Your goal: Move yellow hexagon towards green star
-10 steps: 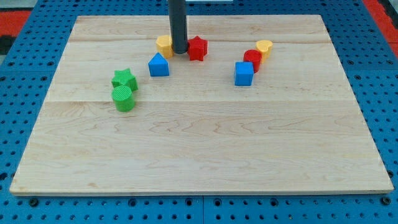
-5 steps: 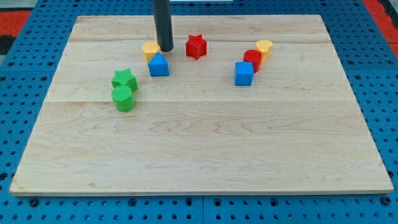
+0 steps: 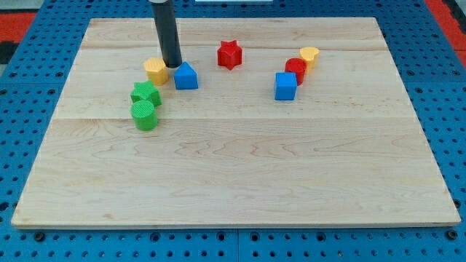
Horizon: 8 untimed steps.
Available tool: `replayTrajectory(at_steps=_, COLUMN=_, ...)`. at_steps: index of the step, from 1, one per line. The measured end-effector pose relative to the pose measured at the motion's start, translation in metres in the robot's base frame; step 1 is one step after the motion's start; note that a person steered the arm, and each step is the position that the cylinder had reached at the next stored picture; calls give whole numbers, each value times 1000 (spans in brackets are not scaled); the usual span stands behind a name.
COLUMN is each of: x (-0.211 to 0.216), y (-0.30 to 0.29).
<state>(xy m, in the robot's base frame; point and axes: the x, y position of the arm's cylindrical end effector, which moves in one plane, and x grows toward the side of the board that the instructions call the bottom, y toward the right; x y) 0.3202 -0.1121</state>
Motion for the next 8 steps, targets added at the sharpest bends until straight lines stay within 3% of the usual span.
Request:
replayTrajectory(at_steps=2, x=-18, y=-10)
replayTrajectory(at_steps=6, x=7, y=-34)
replayTrajectory(at_steps=8, x=-21, y=3)
